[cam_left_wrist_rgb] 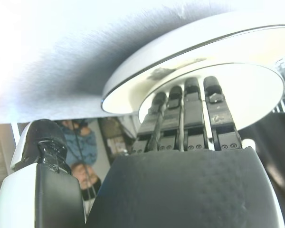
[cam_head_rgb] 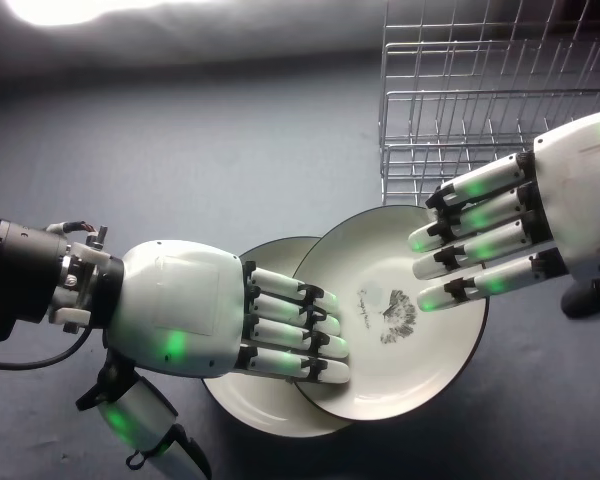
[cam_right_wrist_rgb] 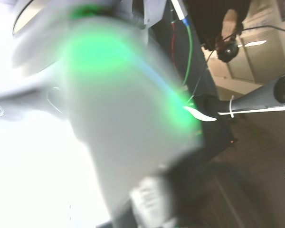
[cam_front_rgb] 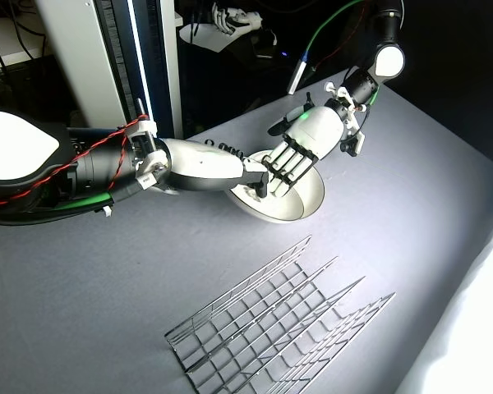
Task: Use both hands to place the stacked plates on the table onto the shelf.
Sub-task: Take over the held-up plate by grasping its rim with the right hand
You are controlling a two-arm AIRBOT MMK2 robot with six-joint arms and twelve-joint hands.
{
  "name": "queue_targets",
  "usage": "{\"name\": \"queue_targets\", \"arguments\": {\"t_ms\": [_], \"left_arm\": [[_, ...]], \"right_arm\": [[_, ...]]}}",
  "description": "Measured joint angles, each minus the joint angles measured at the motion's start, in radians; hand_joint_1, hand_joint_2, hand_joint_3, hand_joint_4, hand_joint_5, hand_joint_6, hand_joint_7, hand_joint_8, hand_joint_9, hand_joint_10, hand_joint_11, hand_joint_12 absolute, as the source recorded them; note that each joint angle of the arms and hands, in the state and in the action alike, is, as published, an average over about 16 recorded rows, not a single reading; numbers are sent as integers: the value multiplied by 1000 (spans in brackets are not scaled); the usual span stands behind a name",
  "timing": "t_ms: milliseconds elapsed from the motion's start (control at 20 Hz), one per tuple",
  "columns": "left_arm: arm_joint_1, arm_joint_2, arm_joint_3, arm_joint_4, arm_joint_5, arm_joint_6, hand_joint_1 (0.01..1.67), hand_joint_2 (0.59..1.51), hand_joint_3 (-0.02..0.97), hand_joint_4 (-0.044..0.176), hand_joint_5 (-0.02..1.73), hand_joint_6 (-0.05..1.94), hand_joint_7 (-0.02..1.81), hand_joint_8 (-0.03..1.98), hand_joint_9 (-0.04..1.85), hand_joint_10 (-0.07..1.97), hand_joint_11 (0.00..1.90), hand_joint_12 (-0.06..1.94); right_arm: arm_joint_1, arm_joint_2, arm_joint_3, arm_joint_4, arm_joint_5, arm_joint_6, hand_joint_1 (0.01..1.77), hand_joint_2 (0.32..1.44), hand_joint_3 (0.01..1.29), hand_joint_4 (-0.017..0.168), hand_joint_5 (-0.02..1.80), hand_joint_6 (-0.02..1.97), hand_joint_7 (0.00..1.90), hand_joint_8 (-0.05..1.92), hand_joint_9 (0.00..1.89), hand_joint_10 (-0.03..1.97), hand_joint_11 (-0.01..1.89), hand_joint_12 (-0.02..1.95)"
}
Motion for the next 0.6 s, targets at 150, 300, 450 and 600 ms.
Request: {"name": "queue_targets", "arguments": {"t_ms": [150, 300, 450, 600], "left_arm": [[-3, -3, 2, 1, 2, -1, 18, 1071, -2, -10, 23, -35, 37, -17, 84, 8, 32, 114], [-6, -5, 3, 3, 2, -3, 18, 1071, -2, -10, 23, -35, 39, -16, 87, 8, 34, 114], [-8, -6, 6, 6, 2, -5, 17, 1071, -2, -10, 23, -34, 40, -16, 89, 7, 33, 114], [-11, -8, 8, 9, 2, -7, 17, 1072, -2, -10, 23, -34, 41, -16, 90, 7, 30, 114]], "right_arm": [[-11, -11, 1, -9, -6, 0, 752, 1139, 14, 4, 226, 17, 276, 21, 281, 25, 20, 1084], [-20, -20, -1, -10, -20, 2, 973, 1097, 14, 3, 220, 17, 267, 21, 275, 25, 21, 1101], [-28, -32, -6, 0, -46, 4, 1125, 1063, 14, 3, 229, 17, 268, 21, 277, 25, 20, 1138], [-36, -48, -12, 13, -81, 6, 1189, 1050, 14, 3, 240, 17, 276, 21, 287, 25, 21, 1166]]}}
